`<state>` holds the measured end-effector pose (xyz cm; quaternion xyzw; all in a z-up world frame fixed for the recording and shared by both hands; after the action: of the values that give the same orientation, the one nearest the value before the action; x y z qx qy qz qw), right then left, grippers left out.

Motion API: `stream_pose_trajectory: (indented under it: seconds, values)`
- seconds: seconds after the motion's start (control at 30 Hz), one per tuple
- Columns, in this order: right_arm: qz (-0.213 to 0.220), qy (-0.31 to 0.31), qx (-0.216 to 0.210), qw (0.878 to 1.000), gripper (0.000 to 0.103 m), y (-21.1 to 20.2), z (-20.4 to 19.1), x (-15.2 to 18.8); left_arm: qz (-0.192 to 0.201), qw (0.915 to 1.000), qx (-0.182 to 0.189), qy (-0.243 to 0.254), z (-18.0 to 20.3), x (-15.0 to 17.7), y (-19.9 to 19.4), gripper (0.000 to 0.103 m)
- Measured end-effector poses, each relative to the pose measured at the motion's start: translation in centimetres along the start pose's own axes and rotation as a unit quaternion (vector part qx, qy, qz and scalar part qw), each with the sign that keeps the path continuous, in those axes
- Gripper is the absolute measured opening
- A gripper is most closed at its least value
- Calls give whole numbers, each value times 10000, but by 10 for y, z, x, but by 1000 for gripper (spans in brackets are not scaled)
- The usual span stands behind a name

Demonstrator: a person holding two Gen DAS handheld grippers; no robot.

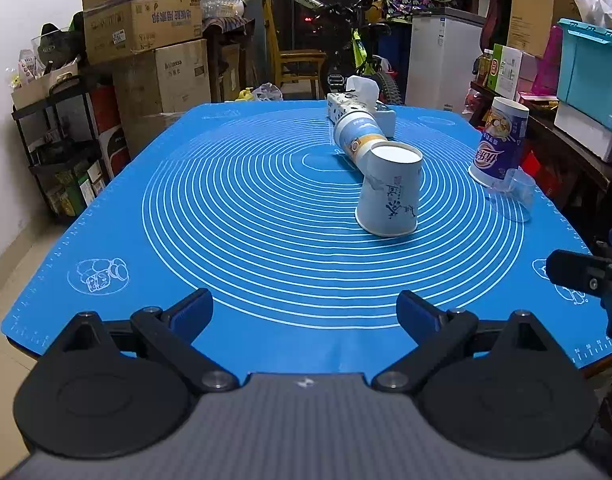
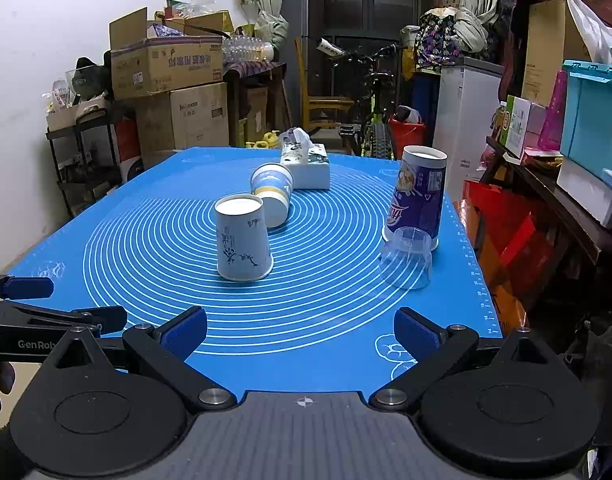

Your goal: Flip cup upside down

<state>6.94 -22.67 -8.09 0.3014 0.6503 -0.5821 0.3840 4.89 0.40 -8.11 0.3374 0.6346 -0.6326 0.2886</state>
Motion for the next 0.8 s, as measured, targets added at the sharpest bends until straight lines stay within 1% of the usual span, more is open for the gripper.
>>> stream_pose_trajectory:
  seconds: [0.17,0.33,0.8]
  values:
    - [4,19,-4,10000,99,0,2,0,-15,10000,10,-40,-1,1,1,97]
    - [-80,84,-9,9999,99,3,3,2,-29,10000,11,-85,-4,0,1,97]
    - [-93,108,10,9999,99,4,3,2,-57,10000,40,-23,-2,-1,4,97]
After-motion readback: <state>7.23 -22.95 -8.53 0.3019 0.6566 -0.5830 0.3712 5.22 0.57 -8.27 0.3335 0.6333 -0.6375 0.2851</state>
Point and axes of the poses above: each gripper's, at about its wrist camera, not at the fingertips, and y roughly the way its jaws point, z to its right, x to its underside, the point moved 7 cm from there along y, roughly the way its jaws point, and after that the axes turned 2 degrees about y, right-handed, at the moved point
